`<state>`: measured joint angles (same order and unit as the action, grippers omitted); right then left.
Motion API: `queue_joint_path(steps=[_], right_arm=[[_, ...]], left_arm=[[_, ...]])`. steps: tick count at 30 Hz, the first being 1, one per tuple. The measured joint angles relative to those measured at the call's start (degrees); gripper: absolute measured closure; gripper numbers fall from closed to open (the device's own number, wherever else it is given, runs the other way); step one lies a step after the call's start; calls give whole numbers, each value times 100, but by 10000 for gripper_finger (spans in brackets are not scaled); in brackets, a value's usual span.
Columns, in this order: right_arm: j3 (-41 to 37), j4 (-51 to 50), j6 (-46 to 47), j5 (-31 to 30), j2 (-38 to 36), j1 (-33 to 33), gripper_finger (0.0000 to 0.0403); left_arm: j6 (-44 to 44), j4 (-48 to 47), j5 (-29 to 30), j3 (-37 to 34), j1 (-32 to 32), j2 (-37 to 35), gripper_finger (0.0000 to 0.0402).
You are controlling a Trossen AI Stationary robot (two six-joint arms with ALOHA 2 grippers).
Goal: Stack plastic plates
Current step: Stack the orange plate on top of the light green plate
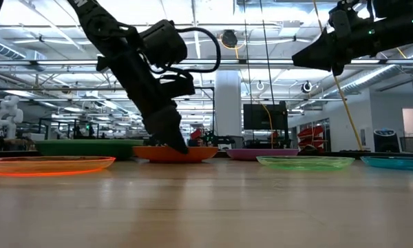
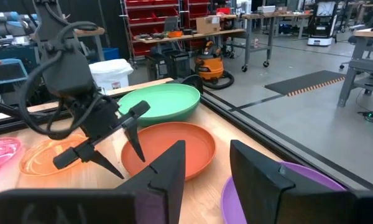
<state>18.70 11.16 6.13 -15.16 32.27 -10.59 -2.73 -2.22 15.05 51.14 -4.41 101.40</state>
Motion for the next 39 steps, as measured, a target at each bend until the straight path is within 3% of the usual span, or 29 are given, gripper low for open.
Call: queue_joint_path(steps=[26, 39], right_arm=[[0, -29, -105, -4, -2, 0, 284], [-2, -31, -105, -4, 0, 0, 284]], left_arm=[[66, -77, -20, -1, 130, 165, 170], [136, -88, -17, -1, 148, 165, 284]])
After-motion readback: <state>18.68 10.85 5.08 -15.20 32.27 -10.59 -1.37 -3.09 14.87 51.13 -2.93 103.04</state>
